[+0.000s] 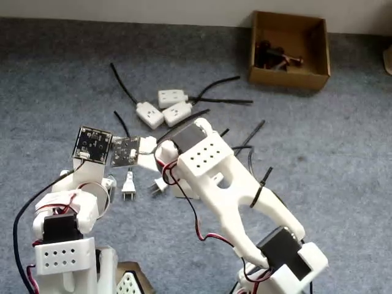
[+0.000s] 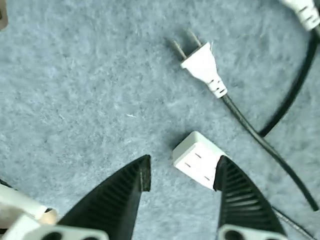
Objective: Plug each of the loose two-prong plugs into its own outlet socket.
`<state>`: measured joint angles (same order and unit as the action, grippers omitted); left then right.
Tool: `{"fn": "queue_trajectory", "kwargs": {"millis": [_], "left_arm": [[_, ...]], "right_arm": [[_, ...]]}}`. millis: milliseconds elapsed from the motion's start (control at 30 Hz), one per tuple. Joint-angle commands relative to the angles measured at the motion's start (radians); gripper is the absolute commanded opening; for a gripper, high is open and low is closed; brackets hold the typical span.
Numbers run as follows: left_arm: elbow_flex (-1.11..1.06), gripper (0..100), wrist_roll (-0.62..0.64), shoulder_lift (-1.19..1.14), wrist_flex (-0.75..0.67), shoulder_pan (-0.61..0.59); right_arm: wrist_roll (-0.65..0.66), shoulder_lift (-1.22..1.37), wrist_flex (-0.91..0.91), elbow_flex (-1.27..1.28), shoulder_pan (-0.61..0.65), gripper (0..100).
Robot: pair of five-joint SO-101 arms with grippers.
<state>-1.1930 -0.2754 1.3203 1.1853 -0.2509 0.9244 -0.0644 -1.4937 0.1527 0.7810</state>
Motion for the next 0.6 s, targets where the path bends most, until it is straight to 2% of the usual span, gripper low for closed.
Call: {"fn": "queue_trajectory", "kwargs": {"millis": [0, 100, 367, 567], "left_arm": [[0.005, 16, -0.009, -0.005, -0.017, -0.010], [0.004, 16, -0.009, -0.004, -0.017, -0.010], [-0.042, 16, -0.009, -0.004, -0.074, -0.013], [-0.045, 15, -0.005, -0.002, -0.095, -0.079]], "right_arm": [[0.035, -0.008, 0.096, -0.005, 0.007, 20.2], [0.038, 0.018, 0.154, -0.005, 0.005, 20.2], [0.035, 0.151, 0.162, -0.015, 0.002, 20.2], [0.035, 0.213, 0.246, -0.010, -0.004, 20.2]]}}
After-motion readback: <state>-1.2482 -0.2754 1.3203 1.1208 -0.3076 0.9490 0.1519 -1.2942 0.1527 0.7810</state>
